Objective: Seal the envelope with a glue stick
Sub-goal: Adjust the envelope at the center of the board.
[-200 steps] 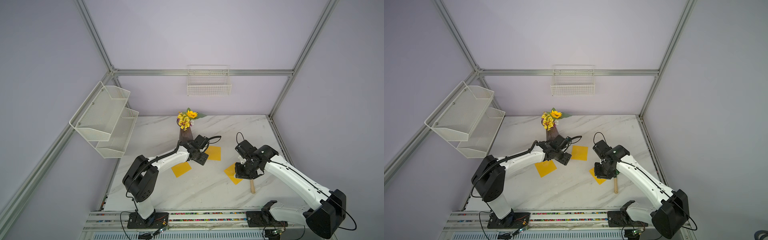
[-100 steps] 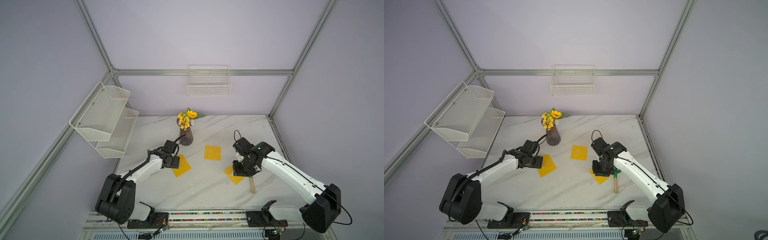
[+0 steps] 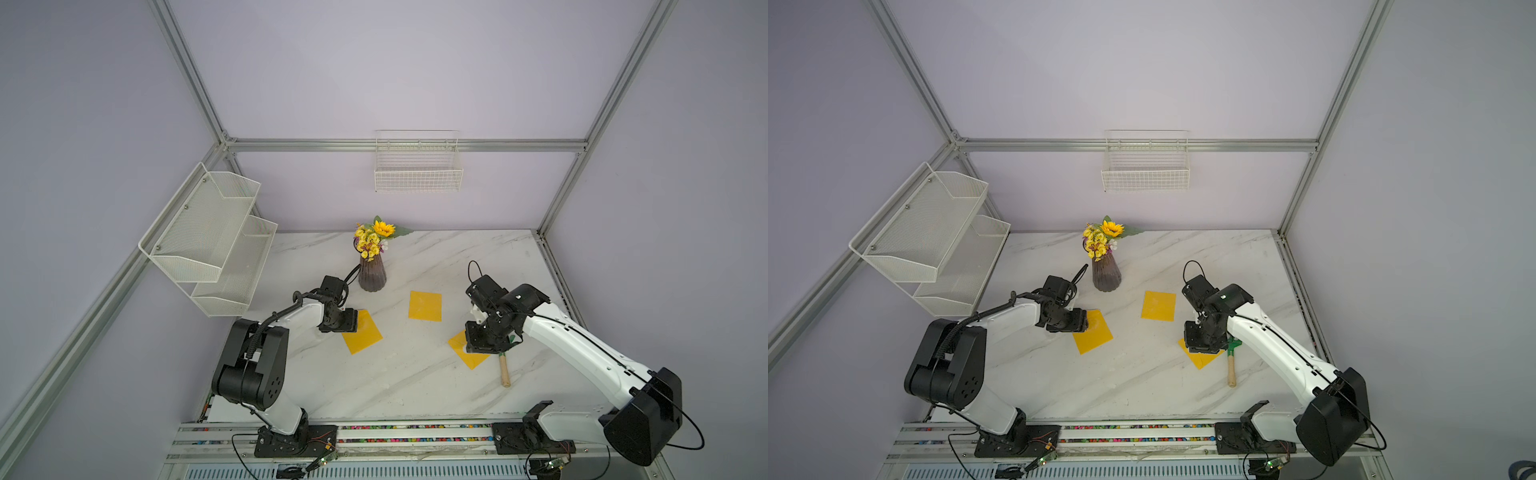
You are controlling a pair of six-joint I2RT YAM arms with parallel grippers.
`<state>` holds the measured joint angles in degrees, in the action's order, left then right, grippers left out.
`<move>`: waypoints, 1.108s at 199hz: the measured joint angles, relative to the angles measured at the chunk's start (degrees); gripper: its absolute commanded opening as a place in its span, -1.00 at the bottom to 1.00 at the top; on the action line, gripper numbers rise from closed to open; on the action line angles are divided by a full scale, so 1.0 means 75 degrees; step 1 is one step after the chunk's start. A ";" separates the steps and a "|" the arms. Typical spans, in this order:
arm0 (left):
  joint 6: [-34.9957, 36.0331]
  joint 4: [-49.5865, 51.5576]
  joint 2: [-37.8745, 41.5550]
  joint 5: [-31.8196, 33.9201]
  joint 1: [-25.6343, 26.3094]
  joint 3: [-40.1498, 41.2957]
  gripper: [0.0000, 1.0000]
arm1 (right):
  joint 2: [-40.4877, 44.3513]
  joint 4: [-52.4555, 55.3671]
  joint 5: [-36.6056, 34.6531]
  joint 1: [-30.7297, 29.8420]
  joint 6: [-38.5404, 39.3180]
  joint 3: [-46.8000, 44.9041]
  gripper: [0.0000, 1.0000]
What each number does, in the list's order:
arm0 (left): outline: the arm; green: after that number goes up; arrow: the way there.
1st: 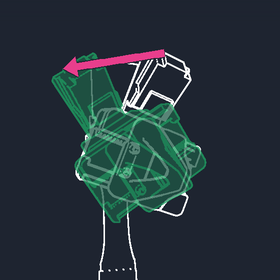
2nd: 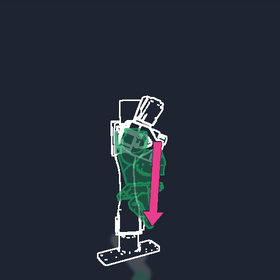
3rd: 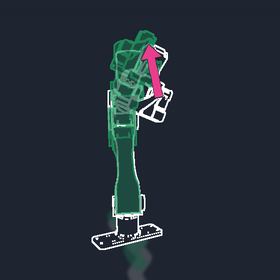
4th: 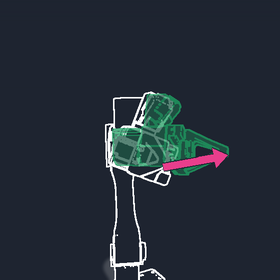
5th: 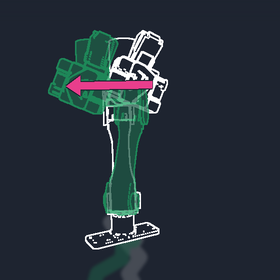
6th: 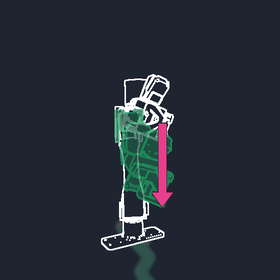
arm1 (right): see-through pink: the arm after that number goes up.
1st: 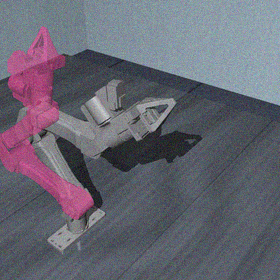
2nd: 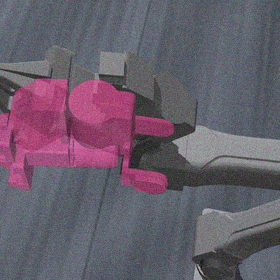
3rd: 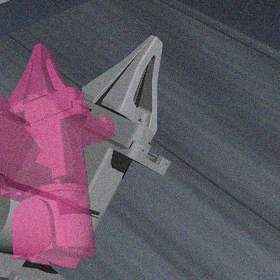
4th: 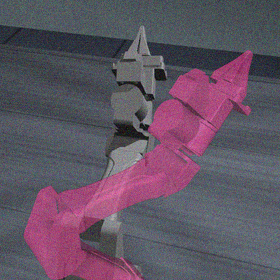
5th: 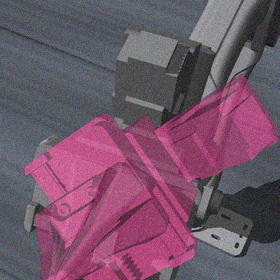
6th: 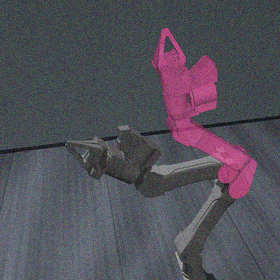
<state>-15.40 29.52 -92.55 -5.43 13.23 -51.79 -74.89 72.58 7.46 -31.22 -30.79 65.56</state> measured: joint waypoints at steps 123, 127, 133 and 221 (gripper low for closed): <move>-0.0096 -0.0160 0.0111 -0.1052 0.0551 0.0224 0.27 | 0.0000 -0.0017 0.0160 0.0000 0.0213 0.0000 -1.00; -0.0128 -0.0157 0.0163 -0.1046 0.0632 0.0274 0.28 | 0.0000 -0.0017 0.0160 0.0000 0.0216 -0.0003 -1.00; -0.0175 -0.0146 0.0236 -0.1008 0.0717 0.0338 0.32 | 0.0000 -0.0023 0.0163 0.0000 0.0221 -0.0009 -1.00; -0.0067 -0.0251 0.0265 -0.0326 0.0685 -0.0207 0.45 | -0.0003 -0.0134 0.0189 0.0000 0.0353 -0.0050 -1.00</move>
<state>-15.90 27.64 -90.56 -7.88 18.37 -53.34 -74.91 71.57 8.88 -31.22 -28.14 65.19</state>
